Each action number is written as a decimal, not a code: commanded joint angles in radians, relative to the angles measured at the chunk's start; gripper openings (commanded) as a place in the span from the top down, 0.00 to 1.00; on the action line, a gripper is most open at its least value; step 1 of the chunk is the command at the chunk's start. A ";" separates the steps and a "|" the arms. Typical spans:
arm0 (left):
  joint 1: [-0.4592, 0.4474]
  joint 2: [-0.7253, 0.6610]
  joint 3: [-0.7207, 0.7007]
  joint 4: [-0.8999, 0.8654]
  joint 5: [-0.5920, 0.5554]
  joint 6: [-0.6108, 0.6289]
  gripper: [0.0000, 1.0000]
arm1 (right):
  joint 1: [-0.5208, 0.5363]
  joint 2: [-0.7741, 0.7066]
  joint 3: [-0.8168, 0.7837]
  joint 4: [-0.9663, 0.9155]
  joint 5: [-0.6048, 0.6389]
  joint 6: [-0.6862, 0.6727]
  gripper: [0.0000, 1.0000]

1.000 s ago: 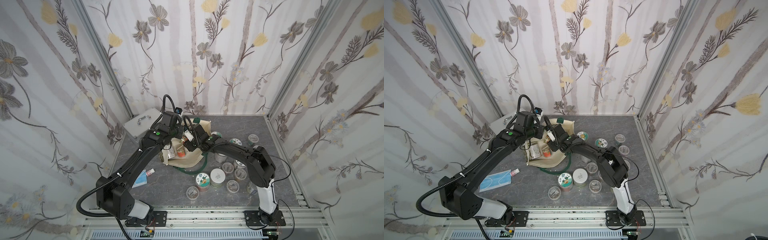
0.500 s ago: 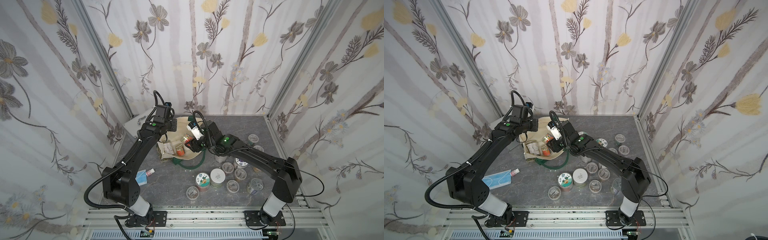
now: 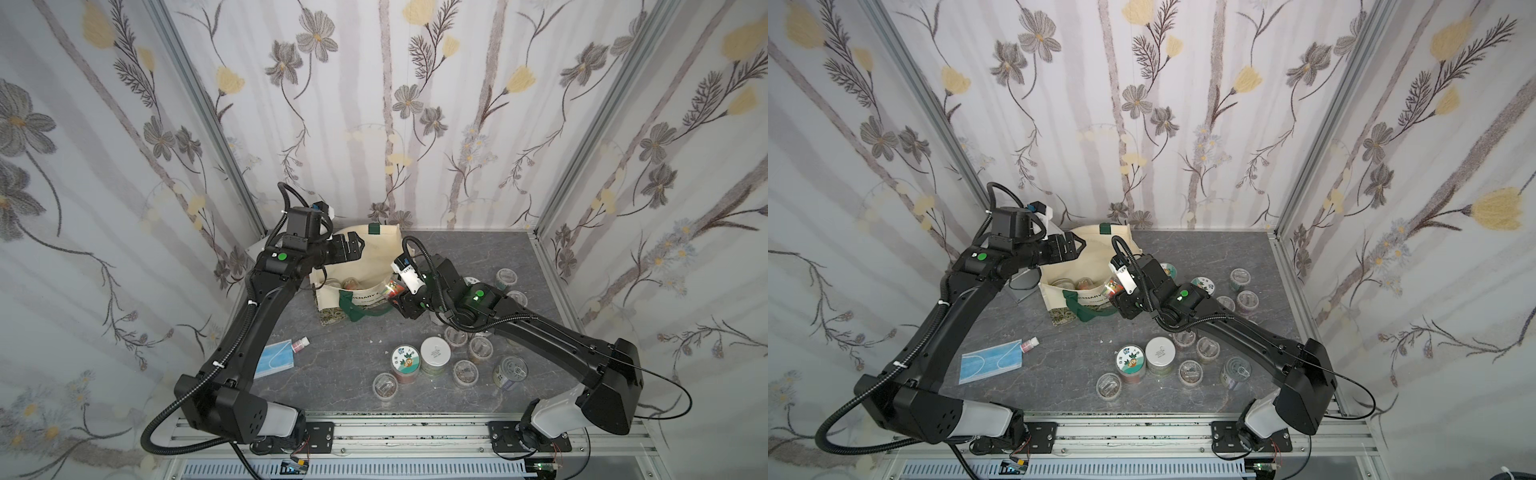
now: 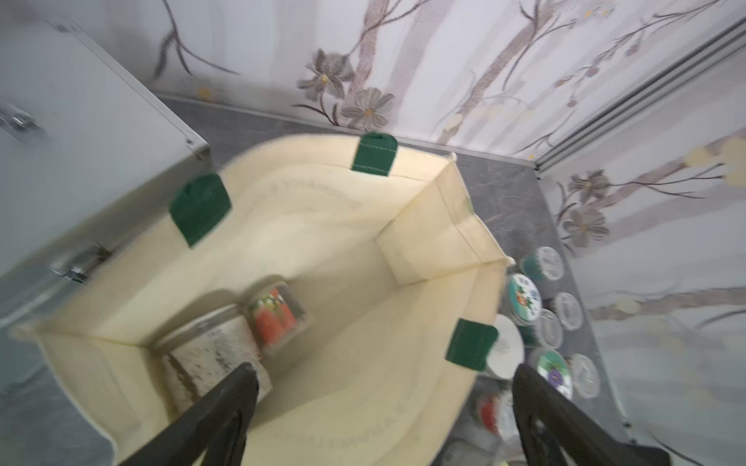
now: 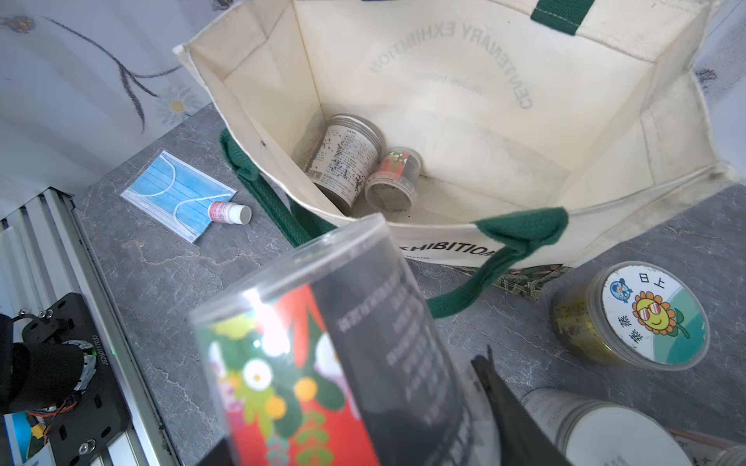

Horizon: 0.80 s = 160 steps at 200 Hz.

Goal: Take out the seed jars from the canvas bag
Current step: Place the seed jar at the center of the board.

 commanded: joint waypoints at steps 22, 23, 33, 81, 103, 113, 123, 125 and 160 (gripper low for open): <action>-0.035 -0.165 -0.283 0.143 0.435 -0.361 0.00 | 0.034 -0.023 -0.015 0.083 0.001 -0.029 0.44; -0.037 -0.169 -0.287 0.150 0.436 -0.366 0.00 | 0.035 -0.022 -0.015 0.084 -0.001 -0.029 0.44; -0.058 -0.204 -0.323 0.199 0.439 -0.413 0.00 | 0.044 -0.020 -0.013 0.091 -0.013 -0.032 0.44; -0.131 -0.209 -0.391 0.244 0.420 -0.465 0.03 | 0.094 0.003 0.004 0.098 -0.012 -0.030 0.44; -0.131 -0.208 -0.409 0.257 0.426 -0.471 0.10 | 0.107 0.002 0.001 0.098 -0.003 -0.024 0.43; -0.131 -0.210 -0.415 0.263 0.429 -0.476 0.15 | 0.108 0.002 0.001 0.099 -0.001 -0.019 0.43; -0.130 -0.214 -0.419 0.272 0.433 -0.482 0.20 | 0.108 0.002 0.000 0.099 0.002 -0.017 0.43; -0.131 -0.215 -0.419 0.272 0.433 -0.483 0.22 | 0.108 0.002 0.000 0.099 0.001 -0.016 0.43; -0.131 -0.227 -0.433 0.271 0.441 -0.488 0.34 | 0.110 0.016 0.003 0.103 0.012 -0.012 0.43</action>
